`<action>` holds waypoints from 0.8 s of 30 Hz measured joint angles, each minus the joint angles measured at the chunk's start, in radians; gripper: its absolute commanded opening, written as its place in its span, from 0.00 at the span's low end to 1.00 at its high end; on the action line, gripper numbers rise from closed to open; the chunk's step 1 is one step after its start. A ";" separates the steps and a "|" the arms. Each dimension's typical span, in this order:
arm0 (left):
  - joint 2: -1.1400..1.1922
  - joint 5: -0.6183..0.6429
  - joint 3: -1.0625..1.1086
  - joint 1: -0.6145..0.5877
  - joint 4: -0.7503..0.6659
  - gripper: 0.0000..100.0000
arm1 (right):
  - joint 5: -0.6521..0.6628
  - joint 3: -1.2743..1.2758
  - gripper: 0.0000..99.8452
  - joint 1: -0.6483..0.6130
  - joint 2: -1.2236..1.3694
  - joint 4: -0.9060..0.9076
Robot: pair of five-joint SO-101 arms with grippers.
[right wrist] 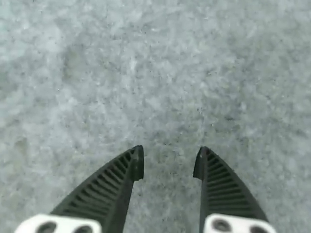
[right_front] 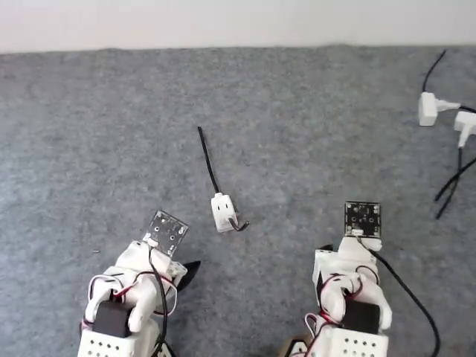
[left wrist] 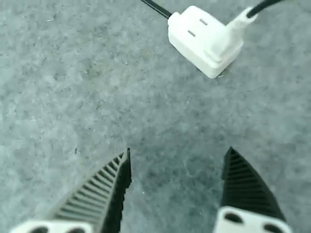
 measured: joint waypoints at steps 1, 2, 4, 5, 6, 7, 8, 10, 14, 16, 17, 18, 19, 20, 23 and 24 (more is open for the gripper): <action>0.000 0.000 0.000 0.000 0.002 0.29 | 0.000 0.000 0.18 0.000 0.000 0.000; 0.000 -0.002 0.000 0.000 0.002 0.29 | 0.000 0.000 0.18 0.000 0.000 0.000; 0.000 -0.008 0.000 0.000 0.002 0.29 | 0.000 0.000 0.18 0.000 0.000 0.000; 0.000 -0.009 0.000 0.000 0.002 0.29 | 0.000 0.000 0.18 0.000 0.000 0.006; 0.000 -0.009 0.000 0.000 0.002 0.29 | 0.000 0.000 0.18 0.002 0.000 0.021; 0.000 -0.009 0.000 0.000 0.002 0.29 | 0.000 0.000 0.18 0.005 0.000 0.044; 0.000 -0.009 0.000 0.000 0.002 0.29 | 0.000 0.000 0.18 0.005 0.000 0.074; 0.000 -0.009 0.000 0.000 0.002 0.29 | 0.000 0.000 0.18 0.008 0.000 0.104; 0.000 -0.009 0.000 0.000 0.002 0.29 | 0.000 0.000 0.18 0.005 0.000 0.112; 0.000 -0.009 0.000 0.000 0.002 0.29 | 0.000 0.000 0.18 0.005 0.000 0.112; 0.000 -0.009 0.000 0.000 0.002 0.29 | 0.000 0.000 0.18 0.005 0.000 0.112; 0.000 -0.009 0.000 0.000 0.002 0.29 | 0.000 0.000 0.18 0.005 0.000 0.112; 0.000 -0.009 0.000 0.000 0.002 0.29 | 0.000 0.000 0.18 0.005 0.000 0.112; 0.000 -0.009 0.000 0.000 0.002 0.29 | 0.000 0.000 0.18 0.005 0.000 0.112; 0.000 -0.009 0.000 0.000 0.002 0.29 | 0.000 0.000 0.18 0.005 0.000 0.112; 0.000 -0.009 0.000 0.000 0.002 0.29 | 0.000 0.000 0.18 0.005 0.000 0.112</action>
